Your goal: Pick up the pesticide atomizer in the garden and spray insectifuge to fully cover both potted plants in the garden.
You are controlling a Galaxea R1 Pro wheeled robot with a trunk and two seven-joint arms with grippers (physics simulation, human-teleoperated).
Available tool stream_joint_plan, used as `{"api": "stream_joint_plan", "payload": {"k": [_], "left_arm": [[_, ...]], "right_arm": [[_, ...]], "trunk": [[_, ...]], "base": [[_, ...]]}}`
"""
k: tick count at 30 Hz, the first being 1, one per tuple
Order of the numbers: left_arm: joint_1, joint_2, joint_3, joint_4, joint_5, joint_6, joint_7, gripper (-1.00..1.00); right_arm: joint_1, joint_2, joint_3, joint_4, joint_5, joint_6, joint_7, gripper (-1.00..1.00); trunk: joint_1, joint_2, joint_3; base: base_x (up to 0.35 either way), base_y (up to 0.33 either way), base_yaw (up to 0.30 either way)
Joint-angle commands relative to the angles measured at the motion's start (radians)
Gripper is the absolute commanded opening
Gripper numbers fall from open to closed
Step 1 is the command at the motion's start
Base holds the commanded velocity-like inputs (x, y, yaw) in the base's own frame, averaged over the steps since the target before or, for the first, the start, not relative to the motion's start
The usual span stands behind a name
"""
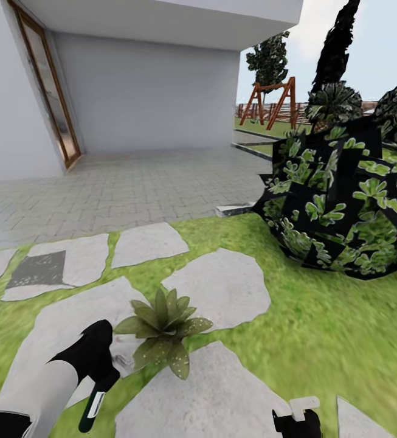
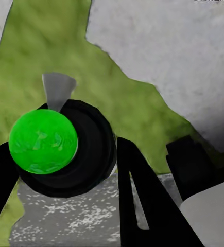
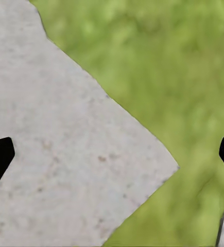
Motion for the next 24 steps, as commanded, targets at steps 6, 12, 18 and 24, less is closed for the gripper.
{"api": "stream_joint_plan", "payload": {"k": [6, 12, 18, 24], "left_arm": [[0.000, -0.002, -0.004, -0.003, -0.009, 0.000, -0.005, -1.00], [0.001, 0.006, -0.005, -0.001, -0.012, -0.001, -0.001, -1.00], [0.002, 0.010, -0.006, -0.003, -0.013, 0.000, 0.002, -1.00], [0.003, 0.035, -0.006, -0.003, -0.014, -0.002, 0.003, -1.00]], "right_arm": [[-0.001, 0.000, 0.008, 0.001, 0.003, -0.002, -0.008, 1.00], [-0.001, -0.001, 0.008, 0.001, 0.003, -0.003, -0.009, 1.00], [-0.001, -0.002, 0.008, 0.001, 0.003, -0.004, -0.009, 1.00], [-0.001, -0.002, 0.008, 0.001, 0.003, -0.003, -0.009, 1.00]], "trunk": [[0.000, 0.000, -0.001], [0.000, 0.000, -0.001], [0.000, 0.000, -0.001], [0.000, 0.000, -0.001]], "base": [[0.129, 0.120, -0.272], [0.006, 0.004, -0.189], [0.000, 0.000, -0.008], [-0.142, 0.001, 0.000]]}}
